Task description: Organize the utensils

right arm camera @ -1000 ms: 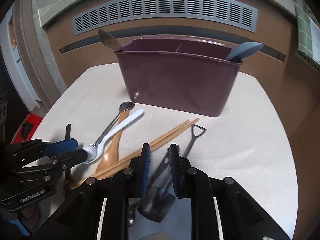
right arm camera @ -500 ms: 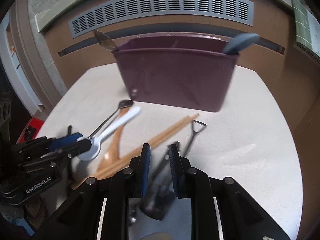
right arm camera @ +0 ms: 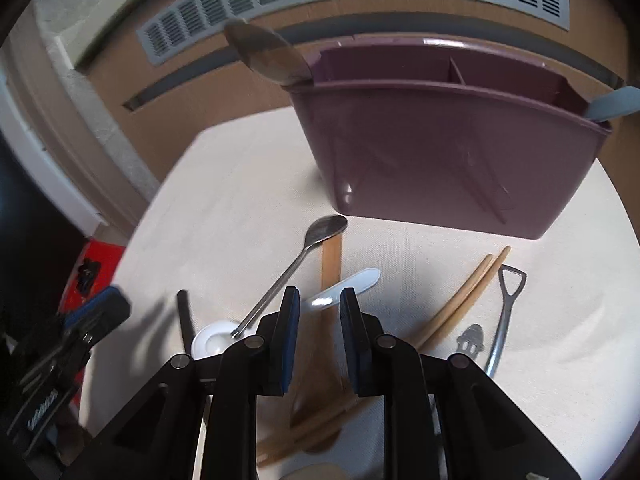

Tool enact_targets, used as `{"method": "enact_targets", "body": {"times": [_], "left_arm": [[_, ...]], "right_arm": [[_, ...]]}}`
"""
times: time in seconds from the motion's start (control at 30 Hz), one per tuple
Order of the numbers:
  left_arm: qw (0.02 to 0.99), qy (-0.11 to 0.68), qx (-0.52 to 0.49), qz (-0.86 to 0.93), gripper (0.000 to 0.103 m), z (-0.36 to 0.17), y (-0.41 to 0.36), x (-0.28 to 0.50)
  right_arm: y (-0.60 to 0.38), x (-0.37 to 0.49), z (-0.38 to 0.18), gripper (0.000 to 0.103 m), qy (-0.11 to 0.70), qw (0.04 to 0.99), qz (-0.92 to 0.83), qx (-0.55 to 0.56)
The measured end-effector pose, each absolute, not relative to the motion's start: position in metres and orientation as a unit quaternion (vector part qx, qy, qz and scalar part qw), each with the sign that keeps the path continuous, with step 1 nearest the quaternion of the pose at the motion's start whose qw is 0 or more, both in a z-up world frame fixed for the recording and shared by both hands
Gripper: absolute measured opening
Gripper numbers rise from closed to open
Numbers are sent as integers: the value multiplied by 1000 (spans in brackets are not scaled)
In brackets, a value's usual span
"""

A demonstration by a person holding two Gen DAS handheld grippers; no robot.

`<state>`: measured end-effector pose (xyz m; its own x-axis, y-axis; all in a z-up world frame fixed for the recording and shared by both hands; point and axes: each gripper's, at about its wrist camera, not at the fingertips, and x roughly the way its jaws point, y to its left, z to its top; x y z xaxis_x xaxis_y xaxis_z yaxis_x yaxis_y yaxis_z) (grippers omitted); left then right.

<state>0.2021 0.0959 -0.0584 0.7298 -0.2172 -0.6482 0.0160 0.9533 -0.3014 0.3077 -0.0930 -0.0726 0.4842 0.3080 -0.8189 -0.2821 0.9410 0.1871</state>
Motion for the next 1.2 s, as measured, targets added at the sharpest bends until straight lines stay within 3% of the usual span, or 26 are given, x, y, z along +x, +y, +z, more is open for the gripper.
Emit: {"method": "enact_targets", "body": {"times": [0.07,0.3,0.83,1.2], "left_arm": [[917,364,-149,-64,25,-62,99,201],[911,367,-134,-132,30,-63,71,198],[893,419,-32,-163,30,-83,1,220],[898,416,-43,-136,29,-83,18,226]], "right_arm": [[-89,314,-78,21,493,856,156,22],[-73,331,-85,28,501,854,138,29],[-110,322,-88,27,487,854,180,41],[-124,317,-85,25,481,854,198,35]]}}
